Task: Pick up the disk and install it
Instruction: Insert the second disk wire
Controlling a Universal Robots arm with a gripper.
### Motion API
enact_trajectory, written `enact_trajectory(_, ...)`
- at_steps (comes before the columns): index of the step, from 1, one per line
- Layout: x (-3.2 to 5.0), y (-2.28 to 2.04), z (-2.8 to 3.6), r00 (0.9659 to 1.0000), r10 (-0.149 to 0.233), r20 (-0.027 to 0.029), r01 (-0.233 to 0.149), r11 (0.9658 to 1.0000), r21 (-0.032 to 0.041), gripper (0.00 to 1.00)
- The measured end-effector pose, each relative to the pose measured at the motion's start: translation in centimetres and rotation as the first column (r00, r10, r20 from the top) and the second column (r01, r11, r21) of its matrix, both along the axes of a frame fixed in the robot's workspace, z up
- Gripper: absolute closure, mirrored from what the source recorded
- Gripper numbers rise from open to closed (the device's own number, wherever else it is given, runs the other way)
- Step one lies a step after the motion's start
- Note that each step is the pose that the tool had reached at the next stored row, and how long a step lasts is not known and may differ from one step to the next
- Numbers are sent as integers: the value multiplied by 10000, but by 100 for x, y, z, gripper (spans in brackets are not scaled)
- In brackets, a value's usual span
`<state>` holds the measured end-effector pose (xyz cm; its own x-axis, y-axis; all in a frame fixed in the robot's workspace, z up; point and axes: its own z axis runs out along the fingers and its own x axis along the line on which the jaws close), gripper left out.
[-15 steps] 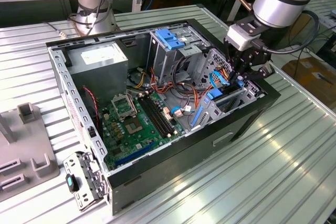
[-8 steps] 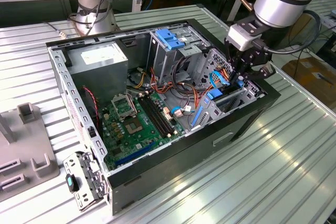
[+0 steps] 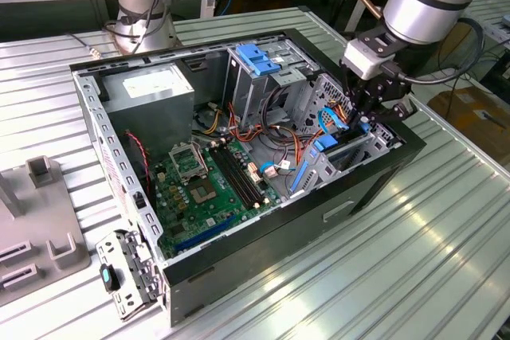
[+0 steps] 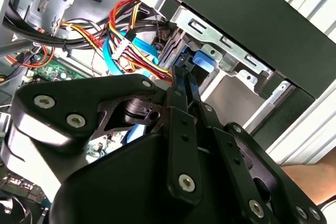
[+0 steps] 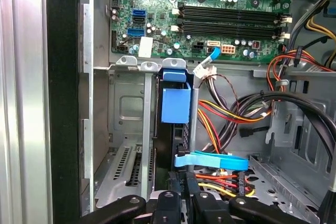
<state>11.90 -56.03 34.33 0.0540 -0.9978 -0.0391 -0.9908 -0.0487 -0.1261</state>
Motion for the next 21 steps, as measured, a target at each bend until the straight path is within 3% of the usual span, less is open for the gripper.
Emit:
enact_trajectory(17, -3, 1, -59, 10000, 1, 1, -1, 10000, 19, 84)
enact_trajectory(18, -3, 0, -57, 10000, 0, 1, 0, 10000, 13, 83)
enact_trajectory(20, -3, 0, -51, 10000, 0, 0, 0, 10000, 0, 70)
enact_trajectory(21, -3, 0, -51, 10000, 0, 0, 0, 10000, -1, 70)
